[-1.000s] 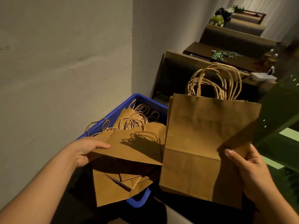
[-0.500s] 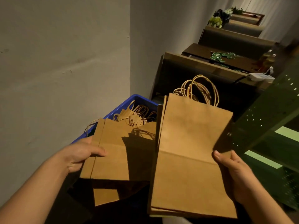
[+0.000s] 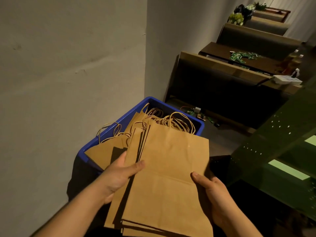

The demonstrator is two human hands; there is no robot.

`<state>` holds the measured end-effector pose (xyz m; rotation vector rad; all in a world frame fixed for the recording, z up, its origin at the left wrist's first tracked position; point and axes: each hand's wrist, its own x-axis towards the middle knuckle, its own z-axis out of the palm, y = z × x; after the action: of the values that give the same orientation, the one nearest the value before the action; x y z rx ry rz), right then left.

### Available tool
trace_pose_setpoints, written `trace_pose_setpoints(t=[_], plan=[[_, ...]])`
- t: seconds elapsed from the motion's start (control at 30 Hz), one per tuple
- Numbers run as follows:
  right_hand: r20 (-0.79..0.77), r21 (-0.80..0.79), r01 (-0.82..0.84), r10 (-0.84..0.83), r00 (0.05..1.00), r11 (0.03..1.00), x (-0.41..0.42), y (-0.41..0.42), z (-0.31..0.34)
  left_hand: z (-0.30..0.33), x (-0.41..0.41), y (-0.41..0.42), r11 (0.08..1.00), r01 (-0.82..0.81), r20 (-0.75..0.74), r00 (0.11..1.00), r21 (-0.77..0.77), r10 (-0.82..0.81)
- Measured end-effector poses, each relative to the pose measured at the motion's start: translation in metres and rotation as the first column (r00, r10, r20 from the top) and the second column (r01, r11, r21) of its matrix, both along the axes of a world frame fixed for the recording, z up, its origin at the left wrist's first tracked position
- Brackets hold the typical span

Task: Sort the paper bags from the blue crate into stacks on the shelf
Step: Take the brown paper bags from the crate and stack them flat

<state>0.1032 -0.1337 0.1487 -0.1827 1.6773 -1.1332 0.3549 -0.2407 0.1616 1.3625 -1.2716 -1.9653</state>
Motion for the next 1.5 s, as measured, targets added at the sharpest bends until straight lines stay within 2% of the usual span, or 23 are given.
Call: trace_pose_setpoints(t=[0.1, 0.2, 0.33, 0.53, 0.7, 0.77, 0.97, 1.17, 1.27, 1.5], plan=[[-0.068, 0.003, -0.006, 0.006, 0.998, 1.0, 0.01, -0.001, 0.0, -0.01, -0.003, 0.001, 1.0, 0.003, -0.04, 0.999, 0.021, -0.002], [-0.111, 0.023, -0.005, 0.007, 0.994, 1.0, 0.014, -0.001, 0.0, -0.007, -0.004, -0.001, 0.998, 0.054, -0.146, 0.988, 0.037, -0.048], [-0.089, 0.02, -0.058, 0.059, 0.994, 0.998, 0.013, 0.004, 0.002, -0.007, -0.009, -0.002, 0.992, 0.097, -0.147, 0.986, 0.076, -0.085], [-0.091, -0.17, -0.071, 0.056, 0.994, 0.983, 0.009, 0.015, 0.007, -0.018, -0.02, 0.017, 0.997, -0.001, -0.2, 0.98, 0.083, 0.018], [-0.197, -0.196, -0.02, -0.019, 0.98, 0.98, 0.003, 0.024, 0.005, -0.024, -0.029, 0.01, 0.995, 0.015, -0.142, 0.99, 0.099, -0.001], [-0.222, -0.202, -0.02, -0.026, 0.975, 0.979, 0.003, 0.028, 0.006, -0.022, -0.037, 0.011, 0.998, 0.027, -0.124, 0.992, 0.054, -0.02], [-0.146, -0.229, 0.114, -0.15, 0.978, 0.967, -0.01, 0.049, 0.003, -0.016, -0.058, 0.018, 0.986, 0.069, -0.116, 0.99, -0.151, -0.087], [-0.084, -0.197, 0.154, -0.173, 0.981, 0.968, -0.025, 0.083, 0.002, -0.009, -0.083, 0.046, 0.974, 0.129, -0.103, 0.983, -0.185, -0.149], [-0.088, -0.208, 0.149, -0.17, 0.981, 0.967, -0.037, 0.102, -0.001, -0.01, -0.096, 0.061, 0.979, 0.157, -0.117, 0.978, -0.128, -0.172], [-0.137, -0.201, 0.194, -0.224, 0.965, 0.96, -0.058, 0.146, -0.015, -0.031, -0.119, 0.1, 0.956, 0.227, 0.022, 0.974, -0.184, -0.227]])
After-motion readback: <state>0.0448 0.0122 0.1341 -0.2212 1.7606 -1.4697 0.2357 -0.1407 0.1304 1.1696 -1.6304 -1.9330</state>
